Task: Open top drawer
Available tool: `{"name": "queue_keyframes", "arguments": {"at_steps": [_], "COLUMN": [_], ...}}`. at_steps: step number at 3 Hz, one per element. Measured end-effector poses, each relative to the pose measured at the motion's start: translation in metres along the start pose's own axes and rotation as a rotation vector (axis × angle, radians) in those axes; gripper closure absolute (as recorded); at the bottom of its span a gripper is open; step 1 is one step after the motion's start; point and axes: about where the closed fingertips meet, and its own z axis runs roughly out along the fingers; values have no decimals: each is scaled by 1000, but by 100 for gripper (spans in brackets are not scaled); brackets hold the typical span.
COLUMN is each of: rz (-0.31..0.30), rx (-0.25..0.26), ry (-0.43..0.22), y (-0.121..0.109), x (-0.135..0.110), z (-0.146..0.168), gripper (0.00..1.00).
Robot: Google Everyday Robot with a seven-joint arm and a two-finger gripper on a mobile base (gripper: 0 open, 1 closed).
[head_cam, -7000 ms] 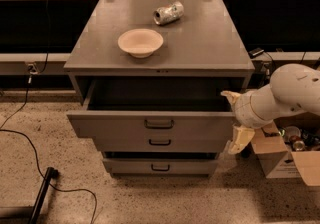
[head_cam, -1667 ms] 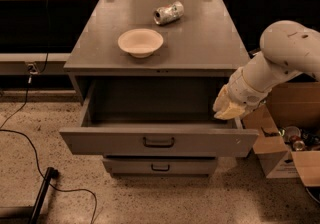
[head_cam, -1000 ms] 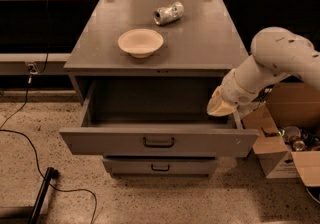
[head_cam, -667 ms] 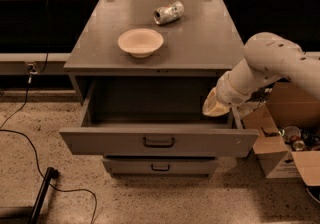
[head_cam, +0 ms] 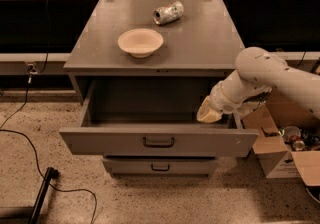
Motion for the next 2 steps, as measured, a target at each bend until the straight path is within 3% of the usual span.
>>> {"name": "queue_keyframes", "arguments": {"at_steps": [2], "rz": [6], "rx": [-118], "ry": [-37], "y": [16], "x": [7], "z": [35], "gripper": [100]}}
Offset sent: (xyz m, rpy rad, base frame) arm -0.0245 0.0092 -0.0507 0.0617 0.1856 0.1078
